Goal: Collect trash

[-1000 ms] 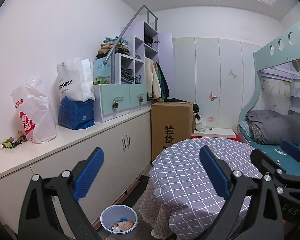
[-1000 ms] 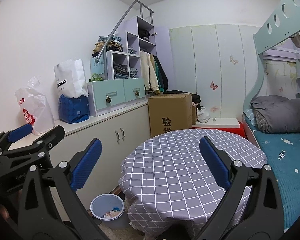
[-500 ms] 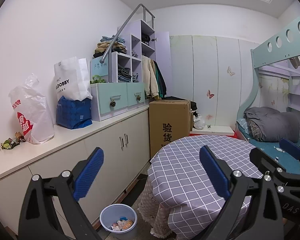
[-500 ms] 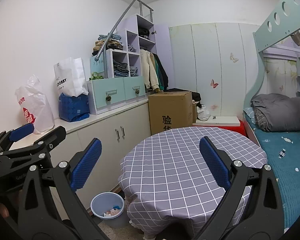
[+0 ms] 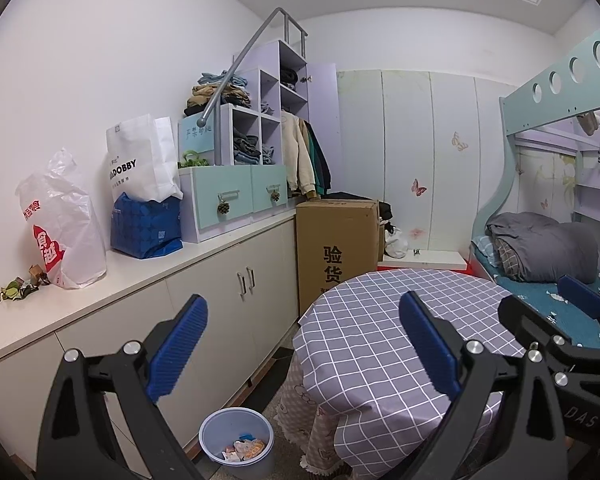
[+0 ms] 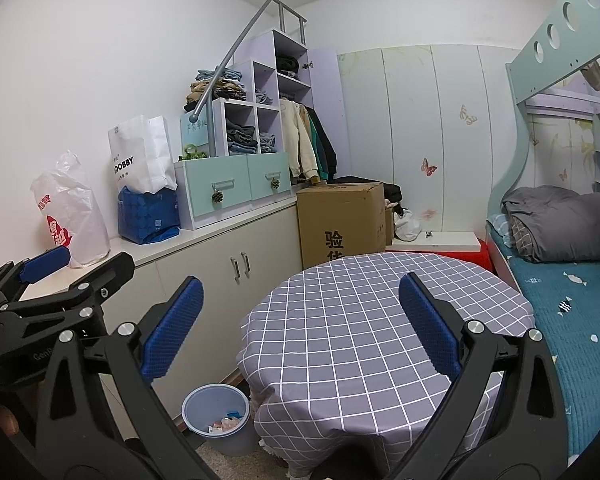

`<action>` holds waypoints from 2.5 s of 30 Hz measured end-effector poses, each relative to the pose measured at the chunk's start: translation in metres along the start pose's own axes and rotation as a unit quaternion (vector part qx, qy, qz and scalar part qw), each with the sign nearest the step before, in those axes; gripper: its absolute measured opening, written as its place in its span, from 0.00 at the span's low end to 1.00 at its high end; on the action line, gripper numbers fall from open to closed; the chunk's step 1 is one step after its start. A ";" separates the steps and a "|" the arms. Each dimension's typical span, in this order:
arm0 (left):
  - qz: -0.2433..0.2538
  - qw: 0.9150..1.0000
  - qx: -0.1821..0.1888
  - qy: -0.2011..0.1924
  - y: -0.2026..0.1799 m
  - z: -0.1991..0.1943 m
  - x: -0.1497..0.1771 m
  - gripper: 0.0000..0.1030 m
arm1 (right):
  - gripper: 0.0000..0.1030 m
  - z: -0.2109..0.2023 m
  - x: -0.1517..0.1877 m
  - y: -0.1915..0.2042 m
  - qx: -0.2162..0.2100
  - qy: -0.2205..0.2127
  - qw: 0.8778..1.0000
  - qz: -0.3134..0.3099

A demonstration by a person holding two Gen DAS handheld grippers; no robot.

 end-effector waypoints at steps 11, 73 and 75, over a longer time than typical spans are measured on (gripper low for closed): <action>0.001 1.000 0.001 0.000 -0.002 0.000 0.001 0.92 | 0.93 -0.003 0.003 -0.003 0.002 0.001 1.000 0.000; 0.007 1.000 0.003 0.004 -0.005 0.004 0.005 0.92 | 0.93 -0.003 0.006 -0.003 0.004 0.004 1.000 0.001; 0.007 1.000 0.003 0.004 -0.004 0.004 0.006 0.92 | 0.93 -0.004 0.007 -0.005 0.004 0.004 1.000 0.001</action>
Point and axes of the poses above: each gripper's, at about its wrist camera, not at the fingertips, and z roughly the way its jaws point, y to its left, x to its underside, the point moved 10 cm from there along z, roughly the way its jaws point, and after that the axes turned 12 degrees about z, right-handed, at the moved point
